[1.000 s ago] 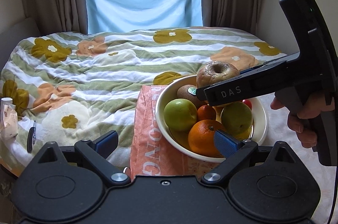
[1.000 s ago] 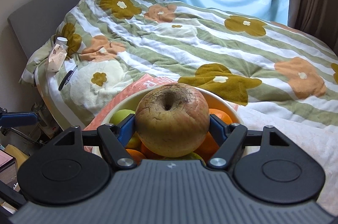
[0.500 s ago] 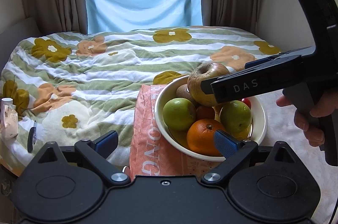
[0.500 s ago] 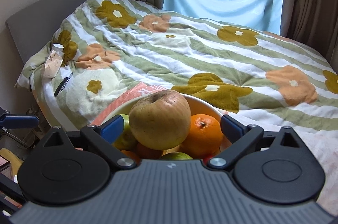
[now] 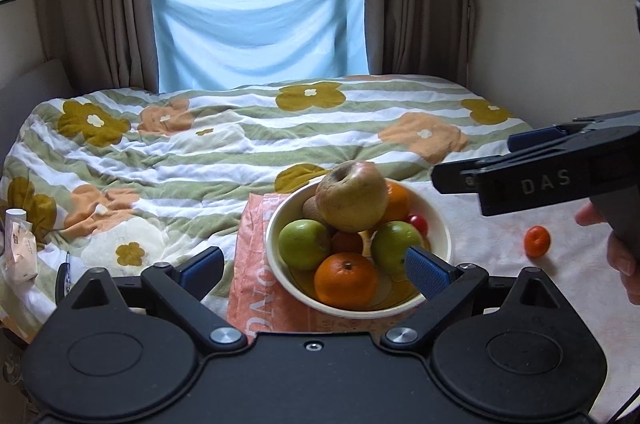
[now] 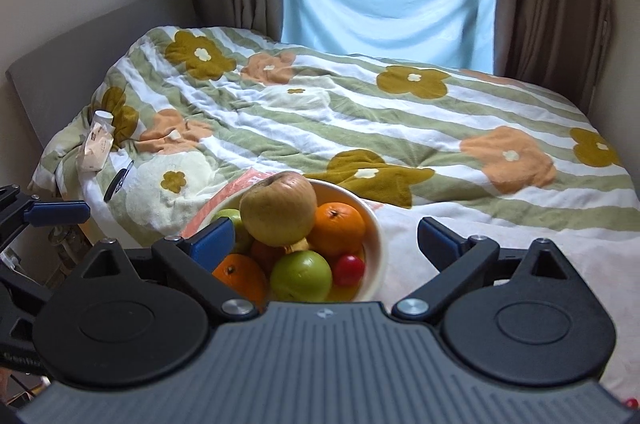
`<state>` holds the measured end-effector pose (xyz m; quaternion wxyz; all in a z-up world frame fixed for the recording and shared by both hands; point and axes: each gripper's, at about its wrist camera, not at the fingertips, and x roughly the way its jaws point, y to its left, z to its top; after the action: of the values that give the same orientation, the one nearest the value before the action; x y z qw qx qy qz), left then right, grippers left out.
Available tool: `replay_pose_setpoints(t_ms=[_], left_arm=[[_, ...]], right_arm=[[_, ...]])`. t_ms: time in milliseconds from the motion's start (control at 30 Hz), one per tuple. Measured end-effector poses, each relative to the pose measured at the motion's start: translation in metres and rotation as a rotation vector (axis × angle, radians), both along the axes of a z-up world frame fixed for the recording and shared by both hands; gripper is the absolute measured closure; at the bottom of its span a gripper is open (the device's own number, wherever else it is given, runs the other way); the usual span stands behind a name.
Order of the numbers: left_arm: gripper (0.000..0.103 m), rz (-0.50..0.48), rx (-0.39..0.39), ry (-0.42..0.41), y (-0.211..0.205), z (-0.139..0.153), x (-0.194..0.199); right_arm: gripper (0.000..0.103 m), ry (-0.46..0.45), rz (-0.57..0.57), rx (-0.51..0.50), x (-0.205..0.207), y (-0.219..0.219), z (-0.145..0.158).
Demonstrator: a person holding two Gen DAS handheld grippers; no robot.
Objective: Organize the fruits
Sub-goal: 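Move the left tool to the last tangerine while the right tool approaches the last tomato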
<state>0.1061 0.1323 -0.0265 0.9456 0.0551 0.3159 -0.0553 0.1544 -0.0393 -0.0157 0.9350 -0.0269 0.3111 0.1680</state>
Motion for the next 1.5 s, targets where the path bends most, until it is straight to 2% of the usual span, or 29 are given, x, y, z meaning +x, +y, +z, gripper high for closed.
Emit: replay_pose_setpoints(t_ms=[400,767,1200,1500], left_arm=[[0.004,0.012,0.001,-0.034,-0.063,0.026,-0.057],[0.004,-0.039,-0.006,-0.031,-0.148,0.023,-0.071],[0.004,-0.120,0.021,0.002,-0.240,-0.018,-0.034],[0.007,-0.134,0.087,0.046,-0.270,-0.065,0.014]], right_arm=[[0.000,-0.001,-0.099,0.043,-0.073,-0.089,0.029],[0.000,0.026,-0.187,0.043,-0.116,-0.185,0.017],[0.000,0.098,-0.308,0.018,-0.115,-0.292,-0.036],[0.000,0.136,-0.326,0.031,-0.099,-0.319,-0.074]])
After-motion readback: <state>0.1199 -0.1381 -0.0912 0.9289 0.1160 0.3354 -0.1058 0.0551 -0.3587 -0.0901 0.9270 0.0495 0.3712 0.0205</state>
